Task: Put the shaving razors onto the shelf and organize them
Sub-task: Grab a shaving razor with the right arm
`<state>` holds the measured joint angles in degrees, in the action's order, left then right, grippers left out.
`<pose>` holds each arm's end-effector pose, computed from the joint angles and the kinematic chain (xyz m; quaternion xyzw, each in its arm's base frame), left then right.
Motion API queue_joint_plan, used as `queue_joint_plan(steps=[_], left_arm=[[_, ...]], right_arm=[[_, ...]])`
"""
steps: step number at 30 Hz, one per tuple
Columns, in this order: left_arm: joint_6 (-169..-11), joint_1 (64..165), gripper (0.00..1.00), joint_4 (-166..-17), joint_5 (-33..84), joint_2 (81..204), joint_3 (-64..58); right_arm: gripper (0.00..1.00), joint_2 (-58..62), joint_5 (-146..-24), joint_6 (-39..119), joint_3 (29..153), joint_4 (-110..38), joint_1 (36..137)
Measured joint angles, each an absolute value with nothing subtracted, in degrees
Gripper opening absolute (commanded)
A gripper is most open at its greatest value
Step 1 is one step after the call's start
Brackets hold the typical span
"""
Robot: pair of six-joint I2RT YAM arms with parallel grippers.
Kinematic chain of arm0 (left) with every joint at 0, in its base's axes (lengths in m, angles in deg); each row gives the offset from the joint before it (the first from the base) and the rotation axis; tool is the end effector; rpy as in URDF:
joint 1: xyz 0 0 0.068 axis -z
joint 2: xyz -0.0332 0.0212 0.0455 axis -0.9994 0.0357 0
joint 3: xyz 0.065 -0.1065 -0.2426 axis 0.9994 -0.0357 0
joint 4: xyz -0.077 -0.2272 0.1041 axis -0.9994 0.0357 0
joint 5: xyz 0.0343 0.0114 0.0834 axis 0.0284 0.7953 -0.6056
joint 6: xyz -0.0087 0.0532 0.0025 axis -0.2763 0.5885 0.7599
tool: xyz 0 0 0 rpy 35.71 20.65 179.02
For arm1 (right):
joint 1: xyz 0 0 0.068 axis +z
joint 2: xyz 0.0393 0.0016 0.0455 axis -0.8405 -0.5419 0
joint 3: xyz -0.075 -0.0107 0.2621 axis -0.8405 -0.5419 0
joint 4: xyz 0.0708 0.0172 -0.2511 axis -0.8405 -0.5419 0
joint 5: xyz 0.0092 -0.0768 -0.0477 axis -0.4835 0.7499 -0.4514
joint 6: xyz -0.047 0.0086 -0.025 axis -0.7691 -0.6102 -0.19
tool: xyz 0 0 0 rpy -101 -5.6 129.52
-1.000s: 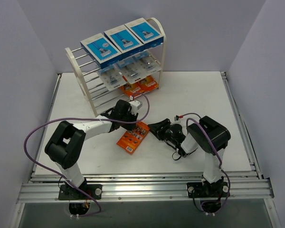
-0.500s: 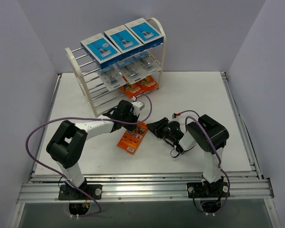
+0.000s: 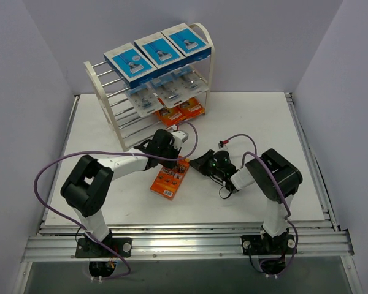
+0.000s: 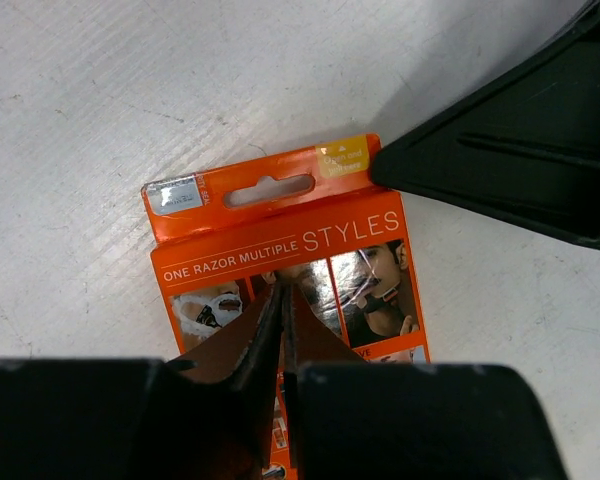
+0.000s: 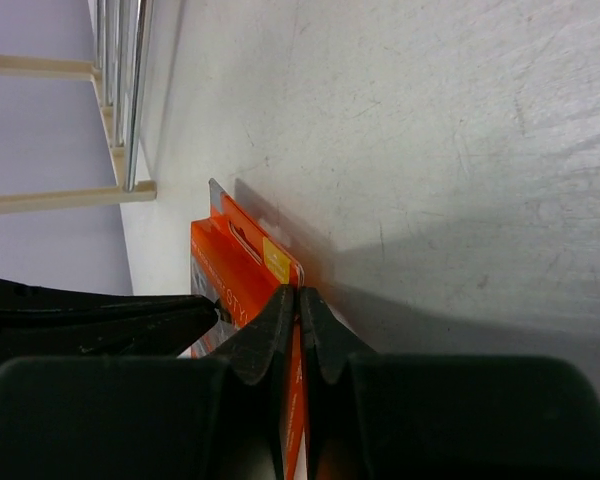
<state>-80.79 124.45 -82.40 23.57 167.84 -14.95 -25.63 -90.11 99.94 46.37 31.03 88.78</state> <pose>0.2942 -0.2223 0.1765 0.2926 0.8842 -0.1680 0.3231 0.2709 0.1755 0.1157 0.1679 0.7539 0.5314 0.3480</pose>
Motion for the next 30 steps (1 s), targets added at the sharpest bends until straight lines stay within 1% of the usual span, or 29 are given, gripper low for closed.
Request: queue_joint_plan(steps=[7,10,13,14,15,17,18,20,21,24,28,30], left_arm=[[-80.79,124.84,0.14,-81.96,23.2,167.71,-14.84],[-80.79,124.93,0.18,-81.59,22.65,167.47,-14.84],[-80.74,124.99,0.3,-80.56,21.38,166.57,-14.84],[-80.74,124.99,0.42,-80.04,20.7,166.16,-14.84],[-80.63,124.99,0.52,-79.49,20.16,165.63,-14.86],[-80.57,124.99,0.64,-78.49,18.87,163.8,-14.88],[-80.81,124.99,0.73,-78.11,18.15,162.44,-14.99],[-80.87,124.97,0.77,-77.89,16.94,158.77,-15.47],[-80.87,124.97,0.82,-77.81,16.18,156.19,-15.84],[-80.79,124.86,0.89,-77.96,14.32,148.93,-16.83],[-80.54,124.27,0.91,-78.79,12.11,141.46,-17.55],[-80.33,124.07,0.91,-79.14,11.46,139.93,-17.55]], right_arm=[[0.0,-21.68,-90.7,95.16,46.37,24.65,89.07],[0.0,-21.35,-91.27,94.22,46.35,24.58,89.11],[0.0,-21.07,-91.99,93.85,46.18,24.67,89.11],[0.0,-20.83,-92.19,93.63,46.11,24.62,89.13],[0.0,-20.45,-92.28,93.37,46.0,24.56,89.15],[0.0,-19.23,-92.49,92.8,45.87,24.32,89.15],[0.0,-18.44,-92.58,92.45,45.87,23.99,89.15],[0.0,-16.52,-92.6,91.46,45.87,23.29,89.15],[0.0,-15.58,-92.6,91.01,45.87,22.83,89.15],[0.0,-12.74,-92.58,89.32,45.87,21.3,89.15],[0.0,-9.29,-92.56,86.7,45.89,18.35,89.15],[0.0,-7.78,-92.58,85.45,46.02,16.38,89.15]])
